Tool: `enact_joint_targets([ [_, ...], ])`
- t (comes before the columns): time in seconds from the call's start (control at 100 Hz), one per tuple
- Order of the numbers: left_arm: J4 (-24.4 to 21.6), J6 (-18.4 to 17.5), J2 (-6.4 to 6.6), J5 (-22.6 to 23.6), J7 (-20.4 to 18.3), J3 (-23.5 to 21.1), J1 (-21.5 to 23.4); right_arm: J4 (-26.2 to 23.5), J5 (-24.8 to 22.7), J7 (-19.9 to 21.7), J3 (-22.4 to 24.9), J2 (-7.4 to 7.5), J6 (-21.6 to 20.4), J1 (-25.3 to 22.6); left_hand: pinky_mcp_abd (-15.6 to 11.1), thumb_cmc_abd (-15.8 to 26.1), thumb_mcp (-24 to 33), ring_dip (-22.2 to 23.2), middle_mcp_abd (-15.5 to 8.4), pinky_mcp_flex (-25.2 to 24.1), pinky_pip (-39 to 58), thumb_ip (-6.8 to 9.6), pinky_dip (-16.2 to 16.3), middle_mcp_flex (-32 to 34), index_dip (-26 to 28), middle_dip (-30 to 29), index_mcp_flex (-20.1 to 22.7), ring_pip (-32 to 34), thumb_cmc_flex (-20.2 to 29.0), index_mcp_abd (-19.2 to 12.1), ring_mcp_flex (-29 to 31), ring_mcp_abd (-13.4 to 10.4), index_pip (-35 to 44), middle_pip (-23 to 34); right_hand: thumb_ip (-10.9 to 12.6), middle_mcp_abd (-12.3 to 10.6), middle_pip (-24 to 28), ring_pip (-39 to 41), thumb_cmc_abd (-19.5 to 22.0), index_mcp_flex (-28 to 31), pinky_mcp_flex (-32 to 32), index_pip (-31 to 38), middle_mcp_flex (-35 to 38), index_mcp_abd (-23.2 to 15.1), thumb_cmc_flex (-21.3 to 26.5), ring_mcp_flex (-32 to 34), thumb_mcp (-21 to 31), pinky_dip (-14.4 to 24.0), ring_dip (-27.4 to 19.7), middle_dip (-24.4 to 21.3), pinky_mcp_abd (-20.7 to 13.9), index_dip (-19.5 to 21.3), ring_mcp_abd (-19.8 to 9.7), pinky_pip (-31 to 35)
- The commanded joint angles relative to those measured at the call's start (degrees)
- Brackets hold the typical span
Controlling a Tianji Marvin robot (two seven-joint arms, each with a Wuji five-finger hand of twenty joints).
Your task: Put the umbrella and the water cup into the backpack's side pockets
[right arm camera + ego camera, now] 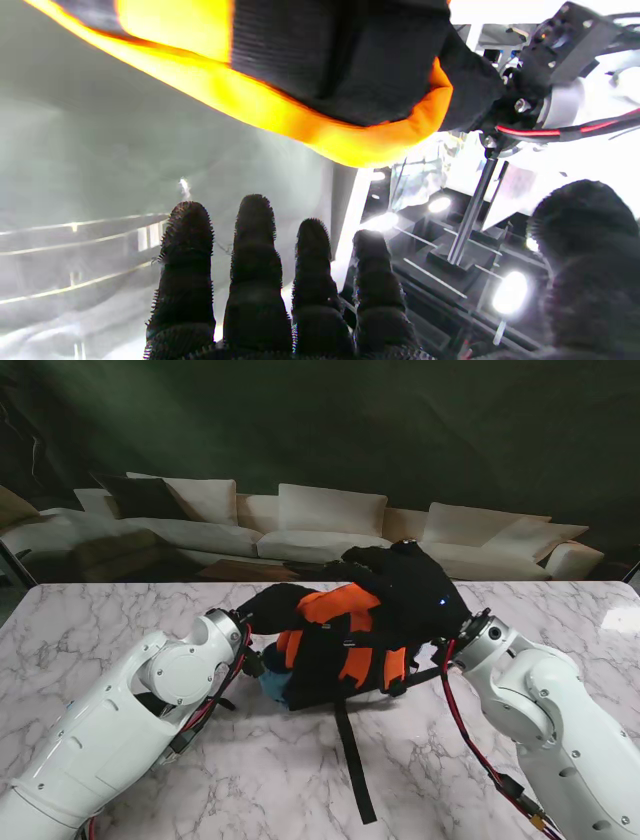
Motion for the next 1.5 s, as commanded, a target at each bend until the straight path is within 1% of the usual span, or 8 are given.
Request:
enact_joint_targets([
  [0.0, 0.2, -0.3, 0.22, -0.2, -1.3, -0.1, 0.1, -0.6, 0.6, 1.5, 1.1, 0.65, 0.1, -0.9, -1.7, 3.1, 5.4, 0.6, -1.8, -0.8, 1.9, 1.35, -0.4, 1.0, 0.9, 0.9, 0.2, 2.8, 7.2, -5.2, -0.3, -1.2, 3.6, 0.2, -0.2, 2.0, -2.2, -2.5, -2.9, -3.0, -2.0, -2.2, -3.2, 3.7, -2.5, -2.2, -2.3, -1.4, -2.2, -1.3, 2.4, -1.5, 2.2, -2.6],
  [0.43, -0.1, -3.1, 1.18, -1.7, -5.1, -0.9, 0.2, 2.1, 1.3, 11.8, 3.4, 1.72, 2.5, 0.9, -1.7, 3.3, 5.7, 0.7, -2.9, -2.2, 0.8, 1.11, -0.4, 0.3, 1.4, 2.2, -0.1, 1.8, 7.2, -7.0, -1.8, -1.3, 4.5, -0.8, -1.1, 6.8, -7.9, -5.5, -8.5, -6.6, -3.8, -10.3, -9.1, 10.3, -5.9, -5.4, 4.1, -4.3, -5.4, -4.3, 4.4, -3.3, 4.5, -8.2],
  [0.6, 0.0, -3.7, 1.27, -2.1, -5.5, -1.1, 0.2, 5.7, 4.3, 15.4, 0.2, 1.92, 3.4, 4.4, -1.6, 3.2, 5.8, 0.8, -2.8, -2.3, 0.7, 1.03, -0.3, 0.3, 1.4, 2.4, -0.1, 1.6, 7.1, -7.1, -1.9, -1.2, 4.4, -1.1, 0.1, 8.7, -4.0, -2.7, -10.9, -3.6, 1.7, -7.0, -4.7, 14.7, 0.0, 1.3, 3.2, -2.9, -3.9, -2.4, 2.7, 3.4, 2.3, -4.5],
  [0.77, -0.1, -3.6, 1.34, -2.7, -6.0, -1.0, 0.2, 9.9, 10.7, 17.9, -4.1, 1.8, 3.3, 8.1, -1.4, 3.2, 5.9, 0.7, -3.0, -2.9, 0.2, 1.03, -0.3, 0.0, 1.3, 2.3, -0.2, 1.1, 7.2, -7.0, -2.4, -1.1, 4.1, -1.7, 2.5, -1.5, 7.0, 9.8, -7.6, 0.5, 18.9, 2.7, 8.2, 3.4, 19.5, 18.0, -5.2, 6.9, 7.2, 2.7, -0.8, 13.5, -5.4, 11.6],
  [0.83, -0.1, -3.6, 1.34, -2.9, -6.1, -0.9, 0.2, 11.4, 12.6, 17.4, -5.5, 1.56, 3.2, 9.1, -1.3, 3.2, 5.8, 0.7, -3.1, -3.1, 0.0, 0.98, -0.3, -0.1, 1.2, 2.2, -0.2, 0.9, 7.2, -7.0, -2.6, -1.0, 4.0, -1.9, 0.8, -5.5, 12.9, 16.6, -8.1, 5.1, 25.1, 9.9, 17.9, -2.2, 17.9, 26.2, 14.8, 8.8, 11.9, 5.1, -2.0, 15.1, -6.2, 17.7],
  [0.9, -0.1, -3.6, 1.35, -3.0, -6.1, -0.9, 0.3, 12.4, 14.8, 16.6, -6.5, 1.23, 2.9, 9.6, -1.3, 3.3, 5.8, 0.7, -3.1, -3.2, -0.1, 1.01, -0.3, -0.1, 1.1, 2.1, -0.2, 0.7, 7.1, -6.9, -2.6, -1.0, 3.8, -2.0, -7.3, -6.7, 17.8, 25.2, -7.9, 13.9, 32.1, 20.3, 33.6, -6.6, 23.7, 35.3, 19.8, 9.0, 15.7, 6.2, -3.5, 8.6, -6.2, 25.6],
  [1.01, -0.3, -3.5, 1.41, -3.3, -6.4, -1.0, 0.5, 12.1, 17.8, 15.8, -6.8, 0.81, 2.5, 9.3, -1.2, 3.2, 5.8, 0.7, -3.1, -3.2, -0.1, 1.03, -0.2, 0.0, 1.1, 2.1, -0.2, 0.6, 7.2, -6.7, -2.6, -0.9, 3.7, -2.1, -9.1, -5.7, 23.5, 45.7, -4.6, 25.4, 43.0, 35.6, 48.9, -10.1, 30.0, 41.4, 17.9, 8.3, 21.7, 9.5, -0.8, -6.3, -5.7, 36.3],
  [1.49, -0.3, -4.8, 2.28, -2.7, -9.1, -1.6, 1.1, 1.7, 17.4, 20.6, -3.1, 1.47, 3.5, 2.7, 2.1, 5.2, 0.7, 1.5, -2.8, -15.1, -8.4, 1.51, -0.1, -10.0, 0.6, -2.1, -5.1, -6.1, 6.3, -6.7, -14.0, 3.0, -7.4, -6.1, -8.8, -4.1, 23.8, 64.0, -5.8, 33.2, 52.6, 35.6, 56.7, -7.9, 30.1, 41.4, 22.0, 6.0, 23.4, 16.7, -3.4, -7.0, -7.2, 48.1],
])
